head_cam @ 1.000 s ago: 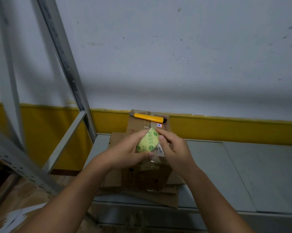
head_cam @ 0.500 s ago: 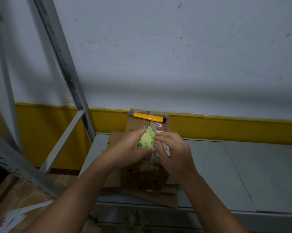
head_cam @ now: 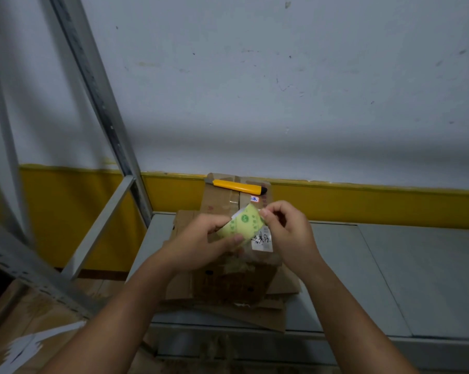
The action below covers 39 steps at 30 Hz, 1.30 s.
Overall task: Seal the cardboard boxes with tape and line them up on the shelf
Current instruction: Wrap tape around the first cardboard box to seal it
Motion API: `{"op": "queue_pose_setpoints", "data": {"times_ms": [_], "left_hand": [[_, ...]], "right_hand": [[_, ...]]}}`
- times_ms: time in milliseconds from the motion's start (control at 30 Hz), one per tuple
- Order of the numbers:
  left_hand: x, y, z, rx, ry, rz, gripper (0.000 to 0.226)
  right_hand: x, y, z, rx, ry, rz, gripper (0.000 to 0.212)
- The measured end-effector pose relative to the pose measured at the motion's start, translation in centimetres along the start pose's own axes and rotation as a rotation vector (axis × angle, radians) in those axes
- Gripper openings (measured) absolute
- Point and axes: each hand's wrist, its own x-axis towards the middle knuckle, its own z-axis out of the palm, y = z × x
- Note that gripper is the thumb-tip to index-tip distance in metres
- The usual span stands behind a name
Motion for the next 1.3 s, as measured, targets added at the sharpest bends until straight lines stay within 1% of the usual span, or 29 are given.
{"op": "queue_pose_setpoints", "data": {"times_ms": [67, 167, 300, 433, 567, 667, 733, 767, 833, 867, 900, 1000, 1067, 1167, 1233, 1300], "left_hand": [[-0.4, -0.3, 0.4, -0.028, 0.057, 0.03, 0.016], [-0.4, -0.3, 0.5, -0.033, 0.132, 0.016, 0.033], [-0.2, -0.1, 0.1, 0.109, 0.078, -0.029, 0.032], [0.0, 0.4, -0.2, 0.191, 0.056, -0.073, 0.029], [0.2, 0.2, -0.2, 0.314, 0.109, -0.184, 0.032], [0.4, 0.1, -0.4, 0.399, 0.144, -0.221, 0.04], [0.4, 0.2, -0.7, 0.415, 0.171, -0.223, 0.047], [0.4, 0.3, -0.9, 0.419, 0.183, -0.224, 0.051], [0.2, 0.5, -0.9, 0.424, 0.192, -0.223, 0.059], [0.1, 0.7, -0.8, 0.407, 0.197, -0.219, 0.061], [-0.2, 0.9, -0.7, 0.358, 0.203, -0.217, 0.06], [-0.9, 1.6, -0.7, 0.091, 0.206, -0.191, 0.045], [-1.6, 1.6, -1.0, -0.036, 0.189, -0.119, 0.04], [-2.5, 0.7, -1.2, -0.213, 0.195, -0.045, 0.034], [-2.8, -0.2, -1.3, -0.232, 0.203, -0.019, 0.038], [-2.9, -0.9, -1.3, -0.177, 0.225, 0.0, 0.043]], "right_hand": [[0.0, -0.2, -0.2, -0.026, -0.041, 0.001, 0.012], [0.0, -0.5, -0.1, -0.01, -0.063, 0.01, 0.013], [-0.4, -0.6, -0.3, 0.062, -0.081, 0.071, 0.018], [-0.9, -1.1, -0.7, 0.169, -0.104, 0.113, 0.022], [-1.5, -1.8, -1.0, 0.195, -0.135, 0.044, 0.023], [-1.8, -1.9, -0.3, 0.203, -0.078, 0.069, 0.022], [-1.5, -1.6, -0.1, 0.235, -0.014, 0.126, 0.016], [-1.3, -1.4, -0.1, 0.26, 0.007, 0.161, 0.017], [-0.9, -1.2, -0.2, 0.293, 0.039, 0.238, 0.035], [-0.6, -0.9, -0.3, 0.287, 0.048, 0.261, 0.04], [-0.4, -0.7, -0.4, 0.266, 0.038, 0.268, 0.04], [-0.3, -0.2, -0.7, 0.185, -0.078, 0.249, 0.024], [-0.4, -0.2, -0.9, 0.216, -0.103, 0.255, 0.013], [0.0, -0.2, -1.4, 0.346, -0.075, 0.352, 0.013], [0.2, -0.2, -1.6, 0.376, -0.089, 0.363, 0.015], [0.0, -0.3, -1.4, 0.326, -0.091, 0.314, 0.018]]}}
